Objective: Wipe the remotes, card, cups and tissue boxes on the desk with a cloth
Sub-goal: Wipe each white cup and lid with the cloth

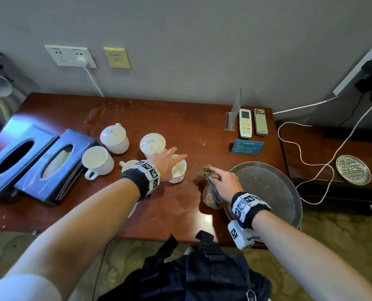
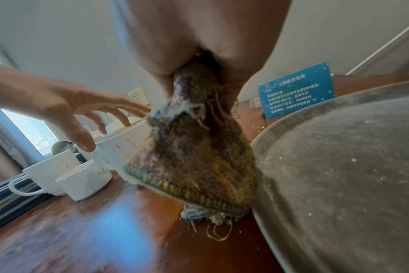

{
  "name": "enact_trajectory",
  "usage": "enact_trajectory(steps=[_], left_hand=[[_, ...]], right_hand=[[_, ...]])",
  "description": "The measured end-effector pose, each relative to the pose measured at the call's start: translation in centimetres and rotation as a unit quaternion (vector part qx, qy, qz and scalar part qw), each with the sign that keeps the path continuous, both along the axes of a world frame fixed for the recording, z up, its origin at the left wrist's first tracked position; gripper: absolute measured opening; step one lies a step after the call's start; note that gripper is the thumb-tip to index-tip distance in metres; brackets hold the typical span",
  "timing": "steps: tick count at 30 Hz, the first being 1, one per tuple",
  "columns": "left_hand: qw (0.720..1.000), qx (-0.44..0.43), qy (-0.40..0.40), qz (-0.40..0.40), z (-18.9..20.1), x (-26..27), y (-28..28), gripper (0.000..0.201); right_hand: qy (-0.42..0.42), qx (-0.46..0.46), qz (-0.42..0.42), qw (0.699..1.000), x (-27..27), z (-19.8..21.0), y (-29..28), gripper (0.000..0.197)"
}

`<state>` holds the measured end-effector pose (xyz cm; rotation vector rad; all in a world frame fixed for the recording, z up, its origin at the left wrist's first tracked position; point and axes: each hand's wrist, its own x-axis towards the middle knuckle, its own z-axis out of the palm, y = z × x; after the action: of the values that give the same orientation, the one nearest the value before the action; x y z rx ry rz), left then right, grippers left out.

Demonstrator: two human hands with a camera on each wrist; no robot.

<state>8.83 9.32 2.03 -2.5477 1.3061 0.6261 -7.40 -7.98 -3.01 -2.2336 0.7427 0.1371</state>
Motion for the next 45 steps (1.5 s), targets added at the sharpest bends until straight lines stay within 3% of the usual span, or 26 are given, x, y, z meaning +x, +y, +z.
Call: enact_trajectory(steps=[10, 14, 21, 25, 30, 34, 40, 45], left_hand=[[0.997, 0.063, -0.039, -0.007, -1.0, -0.6, -1.2, 0.093], [0.996, 0.027, 0.030, 0.084, -1.6, -0.3, -0.8, 0.090], [0.933, -0.124, 0.189, 0.278, -3.0, -0.7, 0.8, 0.088], [0.897, -0.179, 0.252, 0.317, -3.3, -0.9, 1.7, 0.085], [0.886, -0.162, 0.288, 0.324, -3.8, 0.0, 4.1, 0.097], [0.876, -0.170, 0.319, 0.320, -4.6, 0.9, 6.4, 0.079], [0.869, -0.201, 0.332, 0.307, -6.0, 1.4, 8.6, 0.077], [0.872, -0.210, 0.336, 0.288, -6.5, 1.4, 9.4, 0.090]], right_hand=[[0.001, 0.040, -0.005, 0.999, 0.3, -0.9, -1.7, 0.047], [-0.015, 0.072, -0.024, 0.997, 1.3, -0.4, -2.0, 0.065], [-0.101, 0.147, -0.049, 0.983, 2.9, 0.7, -0.7, 0.053], [-0.118, 0.154, 0.023, 0.981, 3.9, 0.9, 2.2, 0.046], [-0.094, 0.169, 0.077, 0.978, 4.2, -1.3, 6.3, 0.053], [-0.103, 0.234, 0.047, 0.966, 4.7, -2.0, 10.5, 0.070], [-0.149, 0.185, -0.056, 0.970, 5.9, -3.3, 13.9, 0.040], [-0.093, 0.179, -0.175, 0.964, 6.7, -3.6, 13.6, 0.030]])
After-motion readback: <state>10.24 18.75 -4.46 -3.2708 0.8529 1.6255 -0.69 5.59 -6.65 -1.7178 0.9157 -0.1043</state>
